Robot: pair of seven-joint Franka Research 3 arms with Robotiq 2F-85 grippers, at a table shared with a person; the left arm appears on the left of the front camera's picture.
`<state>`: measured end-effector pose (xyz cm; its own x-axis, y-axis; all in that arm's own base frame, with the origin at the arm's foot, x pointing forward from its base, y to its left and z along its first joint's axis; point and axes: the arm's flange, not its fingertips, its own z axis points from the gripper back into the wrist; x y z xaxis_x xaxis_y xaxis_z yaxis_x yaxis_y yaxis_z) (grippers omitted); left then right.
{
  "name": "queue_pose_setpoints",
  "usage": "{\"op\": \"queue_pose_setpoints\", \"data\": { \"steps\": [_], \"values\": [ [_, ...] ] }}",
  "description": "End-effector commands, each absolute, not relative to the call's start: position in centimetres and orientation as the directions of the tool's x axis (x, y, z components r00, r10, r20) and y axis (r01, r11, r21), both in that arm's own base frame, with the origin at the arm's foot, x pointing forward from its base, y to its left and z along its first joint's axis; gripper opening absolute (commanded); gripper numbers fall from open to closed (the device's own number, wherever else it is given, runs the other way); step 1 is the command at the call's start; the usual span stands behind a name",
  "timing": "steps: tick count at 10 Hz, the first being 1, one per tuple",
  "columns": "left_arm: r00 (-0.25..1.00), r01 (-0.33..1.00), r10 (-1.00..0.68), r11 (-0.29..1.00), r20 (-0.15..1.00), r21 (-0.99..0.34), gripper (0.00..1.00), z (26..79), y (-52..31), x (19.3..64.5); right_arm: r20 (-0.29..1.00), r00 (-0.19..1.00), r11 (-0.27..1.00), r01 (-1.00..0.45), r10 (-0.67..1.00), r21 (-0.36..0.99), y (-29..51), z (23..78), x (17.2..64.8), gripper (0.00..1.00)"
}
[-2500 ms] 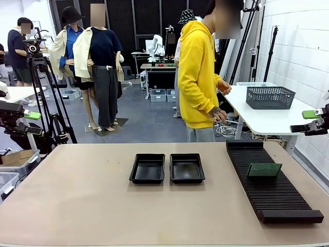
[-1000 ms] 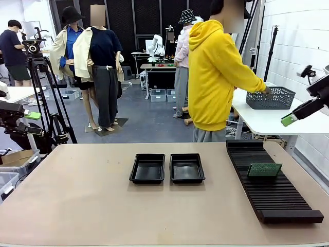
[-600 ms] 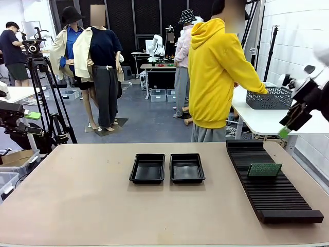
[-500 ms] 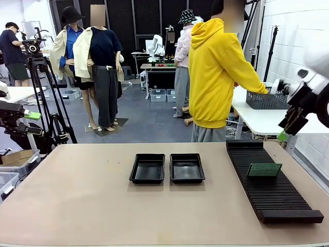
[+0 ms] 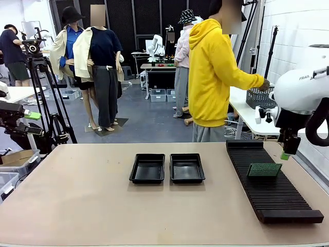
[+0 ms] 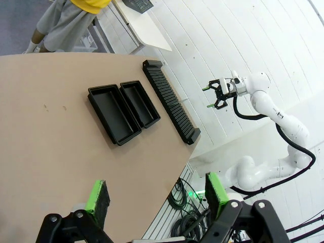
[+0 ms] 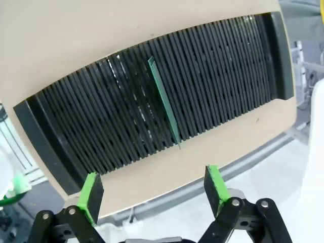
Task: Inspect and transfer BCBs to ESD trays.
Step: Pick up the Blank PCB from the PCB Rack and place it in the left ESD tray.
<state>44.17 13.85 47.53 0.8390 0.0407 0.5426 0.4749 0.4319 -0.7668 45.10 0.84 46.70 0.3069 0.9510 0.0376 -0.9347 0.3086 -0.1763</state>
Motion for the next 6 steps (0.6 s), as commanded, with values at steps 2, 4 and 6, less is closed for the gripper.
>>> {"op": "queue_pose_setpoints", "data": {
  "steps": [2,4,6],
  "values": [
    [0.847,0.459,0.052,0.433,0.529,-0.776,1.00,47.7,13.9,44.1,0.022,0.249,0.248,-0.945,0.968,-0.213,1.4,45.1,45.7,1.00],
    [0.847,0.459,0.052,0.433,0.529,-0.776,1.00,47.7,13.9,44.1,0.050,0.226,0.231,-0.932,0.973,-0.279,1.8,44.3,45.9,1.00],
    [0.847,0.459,0.052,0.433,0.529,-0.776,1.00,47.7,13.9,44.1,0.044,0.222,0.224,-0.921,0.974,-0.319,2.4,42.4,46.7,1.00]
  ]
}}
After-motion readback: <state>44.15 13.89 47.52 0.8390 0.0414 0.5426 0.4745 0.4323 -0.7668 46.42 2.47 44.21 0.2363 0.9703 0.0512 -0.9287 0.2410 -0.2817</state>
